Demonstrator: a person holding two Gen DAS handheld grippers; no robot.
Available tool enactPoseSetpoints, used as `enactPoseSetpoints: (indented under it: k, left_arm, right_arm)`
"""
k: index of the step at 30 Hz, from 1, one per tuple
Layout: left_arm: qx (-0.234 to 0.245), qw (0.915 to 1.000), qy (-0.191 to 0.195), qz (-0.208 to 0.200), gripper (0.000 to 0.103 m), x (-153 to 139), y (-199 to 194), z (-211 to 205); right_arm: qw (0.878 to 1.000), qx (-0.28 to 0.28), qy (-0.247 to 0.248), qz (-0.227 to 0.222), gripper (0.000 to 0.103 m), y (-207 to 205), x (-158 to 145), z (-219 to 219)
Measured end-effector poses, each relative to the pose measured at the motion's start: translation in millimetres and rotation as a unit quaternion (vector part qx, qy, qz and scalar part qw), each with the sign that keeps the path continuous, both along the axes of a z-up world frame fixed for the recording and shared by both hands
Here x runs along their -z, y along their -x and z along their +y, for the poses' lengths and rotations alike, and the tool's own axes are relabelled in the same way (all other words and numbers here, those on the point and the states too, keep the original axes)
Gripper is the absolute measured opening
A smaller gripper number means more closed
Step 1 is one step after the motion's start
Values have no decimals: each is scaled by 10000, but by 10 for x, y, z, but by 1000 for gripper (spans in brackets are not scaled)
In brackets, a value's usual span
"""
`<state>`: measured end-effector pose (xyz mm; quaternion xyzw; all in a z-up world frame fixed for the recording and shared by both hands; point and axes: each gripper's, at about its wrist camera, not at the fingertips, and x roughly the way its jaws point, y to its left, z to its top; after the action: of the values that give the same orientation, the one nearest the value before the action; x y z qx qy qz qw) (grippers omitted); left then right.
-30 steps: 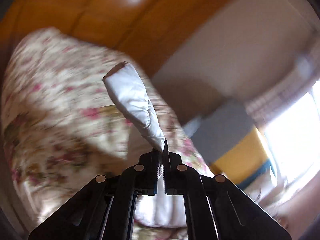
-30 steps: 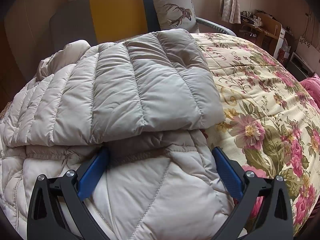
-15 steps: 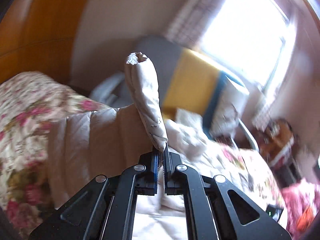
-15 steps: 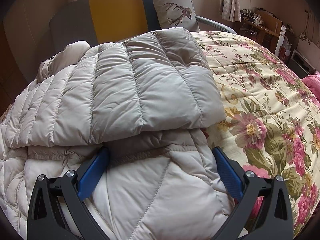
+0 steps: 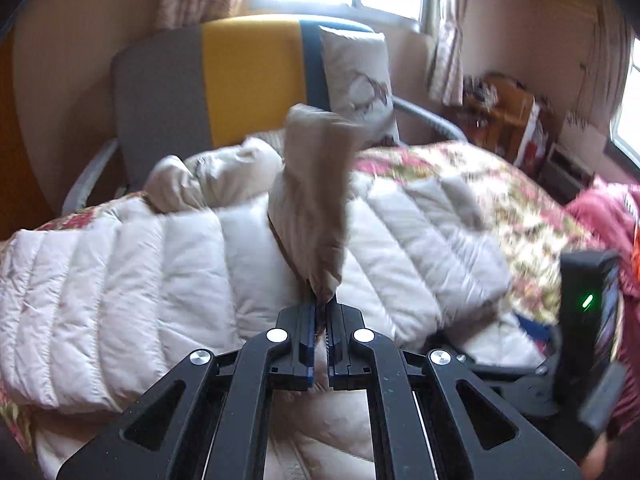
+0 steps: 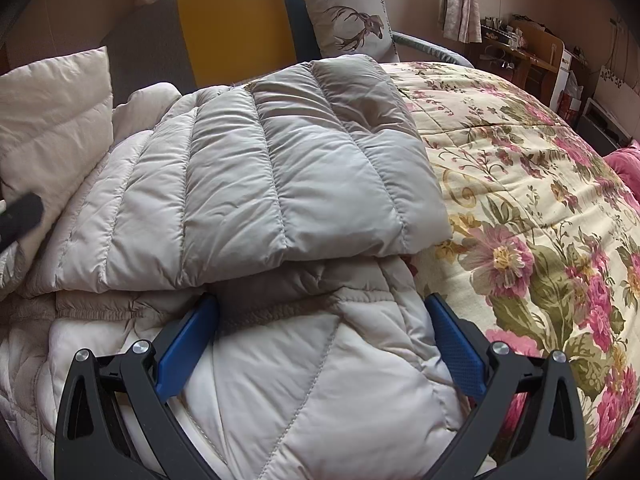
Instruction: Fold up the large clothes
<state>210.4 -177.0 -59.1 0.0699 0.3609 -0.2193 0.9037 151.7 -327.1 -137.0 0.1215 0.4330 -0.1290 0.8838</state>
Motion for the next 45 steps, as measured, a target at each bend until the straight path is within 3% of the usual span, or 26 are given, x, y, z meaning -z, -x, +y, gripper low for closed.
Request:
enactPoseSetpoints:
  k: [2, 4, 5, 6, 7, 8, 13, 17, 19, 21, 25, 26, 27, 28, 30, 32, 35, 38, 40, 42, 43, 45]
  left_arm:
    - [83, 9997, -165, 133, 15, 93, -17, -58]
    - [175, 9997, 58, 163, 22, 71, 3, -12]
    - [177, 9996, 168, 151, 31, 33, 24, 32]
    - [129, 9994, 283, 148, 55, -11, 53, 123]
    - [70, 9991, 386, 133, 67, -56, 81, 200]
    - [-3, 9983, 584, 59, 72, -112, 129, 326]
    - [-755, 9930, 906, 9, 72, -233, 336, 968]
    - [-1577, 9841, 811, 83, 72, -179, 509, 1580]
    - [-1954, 9771, 809, 227, 71, -98, 587, 1858]
    - [-2262, 9697, 788, 491, 64, 17, 619, 2061]
    - [-2636, 9547, 977, 972, 62, 220, 514, 2290]
    - [-2640, 9548, 932, 996, 62, 215, 464, 2277]
    - [-2637, 9554, 861, 1009, 62, 196, 418, 2257]
    - [-2645, 9550, 855, 1038, 62, 170, 344, 2247]
    - [-2714, 9503, 1048, 1111, 62, 143, 215, 2288]
    - [-2947, 9422, 1161, 1096, 62, 114, 41, 2374]
    - [-3101, 9390, 1140, 957, 62, 113, -121, 2443]
    - [-3349, 9337, 982, 802, 62, 201, -156, 2512]
    - [-3475, 9248, 1217, 956, 62, 318, -182, 2636]
    - [-3707, 9087, 1510, 1183, 62, 480, -172, 2797]
    - [-3747, 8988, 1911, 1237, 62, 552, -135, 2901]
    - [-3723, 8973, 2077, 1142, 60, 555, -87, 2950]
  right_arm:
    - [10000, 0, -2, 2, 101, -7, 4, 0]
    - [10000, -3, -6, 0, 101, 1, -1, -3]
    - [10000, -3, -11, -1, 101, -4, 2, -3]
    - [10000, -3, -14, -3, 101, -4, 2, -3]
    - [10000, -3, -18, -10, 101, -7, 5, -3]
    - [10000, -7, -23, -13, 101, -2, 5, -6]
    - [9996, -52, -120, -233, 101, 70, -79, -24]
    - [9954, -293, -195, -891, 101, 188, -448, 40]
    - [9918, -494, -466, -1085, 101, 138, -617, 78]
    - [9887, -599, -884, -1053, 96, -22, -682, 104]
    - [9795, -713, -1803, -556, 78, -469, -520, 177]
    - [9796, -736, -1801, -496, 75, -537, -475, 222]
    - [9810, -781, -1719, -454, 62, -591, -455, 290]
    - [9802, -939, -1684, -442, 32, -635, -459, 365]
    - [9822, -1207, -1349, -493, 15, -693, -566, 508]
    - [9847, -1225, -899, -851, 11, -662, -768, 568]
    - [9862, -1039, -592, -1146, 9, -636, -920, 537]
    - [9913, -941, -542, -750, 9, -692, -693, 430]
    - [9921, -855, -777, -493, 9, -700, -422, 355]
    - [9931, -784, -738, -475, 9, -661, -255, 328]
    - [9933, -788, -663, -518, 9, -601, -214, 308]
    - [9947, -801, -397, -498, 9, -616, -175, 371]
